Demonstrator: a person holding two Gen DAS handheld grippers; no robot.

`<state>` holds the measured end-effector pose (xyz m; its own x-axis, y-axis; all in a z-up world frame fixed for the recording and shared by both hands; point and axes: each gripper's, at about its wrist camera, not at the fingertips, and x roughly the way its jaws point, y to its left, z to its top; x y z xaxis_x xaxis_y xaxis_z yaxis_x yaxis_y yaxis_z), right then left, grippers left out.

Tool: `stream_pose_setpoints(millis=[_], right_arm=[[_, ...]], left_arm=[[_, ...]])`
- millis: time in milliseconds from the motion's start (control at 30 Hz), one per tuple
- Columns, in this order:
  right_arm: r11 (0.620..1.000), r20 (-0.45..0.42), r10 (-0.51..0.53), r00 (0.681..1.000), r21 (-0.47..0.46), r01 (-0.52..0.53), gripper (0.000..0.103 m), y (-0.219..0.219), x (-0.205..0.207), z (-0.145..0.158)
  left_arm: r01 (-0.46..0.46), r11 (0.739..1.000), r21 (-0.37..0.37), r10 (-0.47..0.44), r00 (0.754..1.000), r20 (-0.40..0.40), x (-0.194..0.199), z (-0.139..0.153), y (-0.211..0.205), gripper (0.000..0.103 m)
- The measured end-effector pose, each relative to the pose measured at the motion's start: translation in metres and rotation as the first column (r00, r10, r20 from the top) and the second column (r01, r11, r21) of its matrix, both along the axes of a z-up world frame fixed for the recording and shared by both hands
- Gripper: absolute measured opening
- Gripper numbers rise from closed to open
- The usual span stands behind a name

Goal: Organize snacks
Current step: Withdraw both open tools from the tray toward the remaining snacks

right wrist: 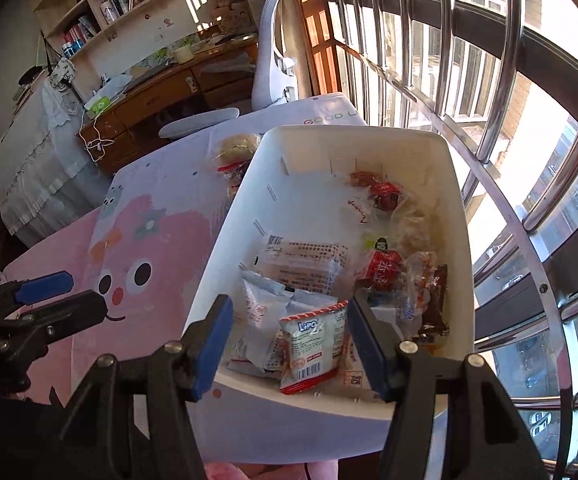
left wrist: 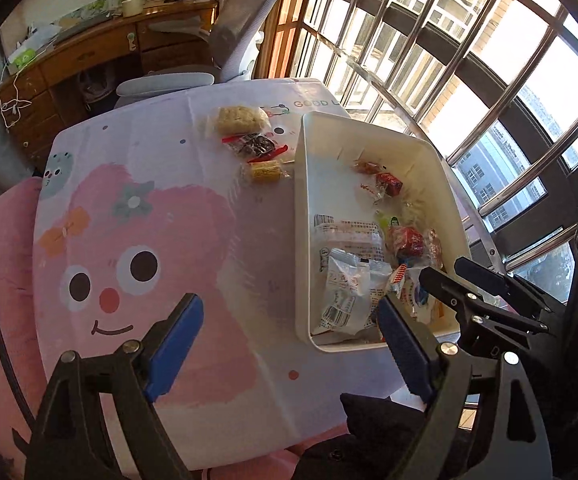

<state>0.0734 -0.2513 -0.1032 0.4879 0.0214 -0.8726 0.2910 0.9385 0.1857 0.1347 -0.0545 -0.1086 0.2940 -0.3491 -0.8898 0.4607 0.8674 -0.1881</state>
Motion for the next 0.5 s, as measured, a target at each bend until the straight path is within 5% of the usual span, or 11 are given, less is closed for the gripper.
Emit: stream_pose_setpoints(millis=[500], right_arm=[[0.984, -0.023, -0.146, 0.989, 0.099, 0.148, 0.06, 0.081, 0.023, -0.009]], left_arm=[[0.028, 1.0, 0.0, -0.028, 1.0, -0.003, 0.027, -0.001, 0.116, 0.088]])
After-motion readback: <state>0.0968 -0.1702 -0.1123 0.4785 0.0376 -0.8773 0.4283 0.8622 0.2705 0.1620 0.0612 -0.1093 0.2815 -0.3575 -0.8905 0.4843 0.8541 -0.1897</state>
